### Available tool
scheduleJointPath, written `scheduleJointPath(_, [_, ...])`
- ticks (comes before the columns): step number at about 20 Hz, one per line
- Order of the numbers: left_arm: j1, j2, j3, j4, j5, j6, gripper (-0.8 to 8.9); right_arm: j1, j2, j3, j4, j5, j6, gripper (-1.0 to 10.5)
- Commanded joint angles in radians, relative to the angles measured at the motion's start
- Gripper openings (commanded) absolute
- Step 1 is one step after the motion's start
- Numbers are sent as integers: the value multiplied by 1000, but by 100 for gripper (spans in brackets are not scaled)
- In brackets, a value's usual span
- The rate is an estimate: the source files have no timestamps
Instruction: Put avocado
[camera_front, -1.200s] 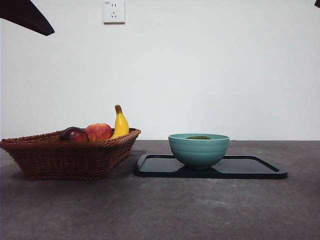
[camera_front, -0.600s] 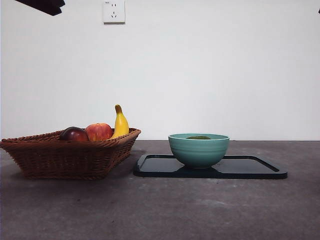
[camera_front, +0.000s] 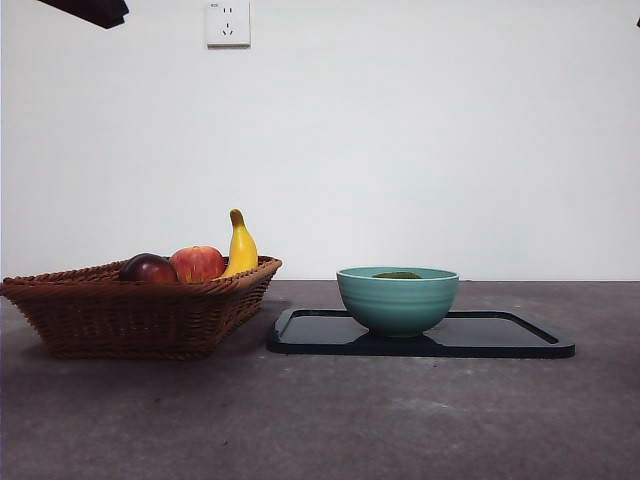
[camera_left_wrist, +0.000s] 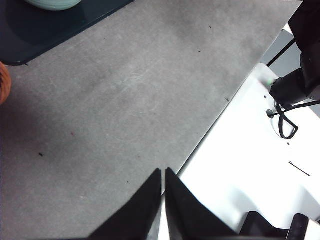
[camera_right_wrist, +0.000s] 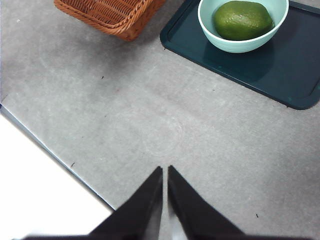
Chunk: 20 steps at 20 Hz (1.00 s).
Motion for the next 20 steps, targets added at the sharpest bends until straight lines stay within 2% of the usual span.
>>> scheduleJointPath(1, [-8,5,10,6,5,12,10,6,5,7,7,0,10,7])
scheduleJointPath(3, [-6,-6,10,12,-6,17,10,6,5,7,7,0,10,7])
scheduleJointPath(5, [42,-43,10,81,-97,68,10,6,6,7,7,-1,10,7])
scheduleJointPath(6, [90,-74,9,149,-144,79,9,6,6,7,7,0,10,7])
scheduleJointPath(9, [282,-203,-39,422,-196,117,9,6,5,7,8,-1,10,7])
scheduleJointPath(12, [475,-376,-171,624,-280,140,9,6,5,7,11,0,10,7])
scheduleJointPath(14, [573,-490,-287,710,-370,142,9,6,5,7,11,-1,10,7])
scheduleJointPath(16, [637,-591,-406,769,-445,143,9,6,5,7,11,-1,10,7])
scheduleJointPath(20, [707,-755,-624,824,-465,143,9,6,5,7,11,0,10,7])
